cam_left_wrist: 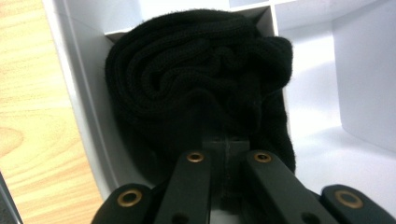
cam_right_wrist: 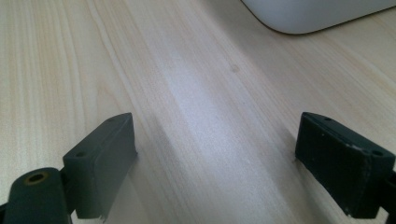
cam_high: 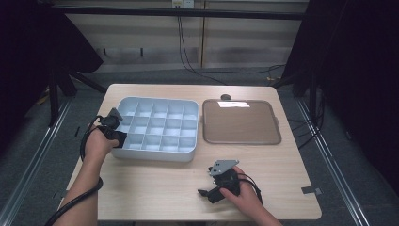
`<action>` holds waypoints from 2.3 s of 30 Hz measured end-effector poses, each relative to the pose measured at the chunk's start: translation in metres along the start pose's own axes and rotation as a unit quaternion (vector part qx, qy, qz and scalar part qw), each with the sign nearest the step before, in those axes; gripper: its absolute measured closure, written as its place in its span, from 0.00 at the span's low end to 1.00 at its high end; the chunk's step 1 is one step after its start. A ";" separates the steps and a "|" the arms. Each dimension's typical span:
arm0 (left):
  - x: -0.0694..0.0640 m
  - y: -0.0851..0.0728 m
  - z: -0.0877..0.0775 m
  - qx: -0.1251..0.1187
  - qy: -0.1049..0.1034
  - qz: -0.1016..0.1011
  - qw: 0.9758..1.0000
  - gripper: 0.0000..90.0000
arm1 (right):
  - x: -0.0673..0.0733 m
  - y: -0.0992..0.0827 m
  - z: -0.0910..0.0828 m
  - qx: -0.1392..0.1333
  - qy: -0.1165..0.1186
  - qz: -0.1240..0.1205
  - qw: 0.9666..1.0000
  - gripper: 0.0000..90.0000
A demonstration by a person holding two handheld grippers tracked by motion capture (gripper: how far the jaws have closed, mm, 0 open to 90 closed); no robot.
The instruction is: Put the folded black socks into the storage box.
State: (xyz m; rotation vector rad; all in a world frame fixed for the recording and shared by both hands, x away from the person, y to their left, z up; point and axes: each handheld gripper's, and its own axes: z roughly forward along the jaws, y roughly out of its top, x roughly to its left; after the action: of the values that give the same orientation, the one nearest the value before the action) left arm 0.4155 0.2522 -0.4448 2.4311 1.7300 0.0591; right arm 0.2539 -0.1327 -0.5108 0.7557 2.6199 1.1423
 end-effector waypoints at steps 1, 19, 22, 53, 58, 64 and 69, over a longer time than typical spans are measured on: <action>0.000 0.000 0.000 0.000 0.000 0.000 1.000 1.00 | 0.000 0.000 0.000 0.000 0.000 0.000 1.000 0.13; -0.009 -0.002 0.004 0.014 0.010 -0.009 1.000 1.00 | 0.000 0.000 0.000 0.000 0.000 0.000 1.000 0.13; -0.009 -0.003 0.003 0.015 0.009 -0.010 1.000 1.00 | 0.000 0.000 0.000 0.000 0.000 0.000 1.000 0.13; 0.001 -0.003 -0.024 -0.018 0.002 -0.006 1.000 0.84 | 0.000 0.000 0.000 -0.001 -0.001 -0.001 1.000 0.13; 0.003 -0.003 -0.029 -0.024 0.003 -0.008 1.000 0.82 | 0.000 0.000 0.000 -0.001 -0.001 -0.001 1.000 0.13; 0.003 -0.001 -0.036 -0.033 0.006 -0.007 0.999 0.80 | 0.000 0.000 0.000 -0.001 -0.001 -0.001 1.000 0.13; 0.003 0.001 -0.041 -0.036 0.007 -0.006 0.999 0.78 | 0.000 0.000 0.000 -0.001 -0.001 -0.001 1.000 0.13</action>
State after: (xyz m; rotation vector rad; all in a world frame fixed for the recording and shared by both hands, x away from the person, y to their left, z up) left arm 0.4119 0.2589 -0.4045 2.3746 1.7166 0.1342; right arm 0.2541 -0.1327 -0.5108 0.7521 2.6173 1.1434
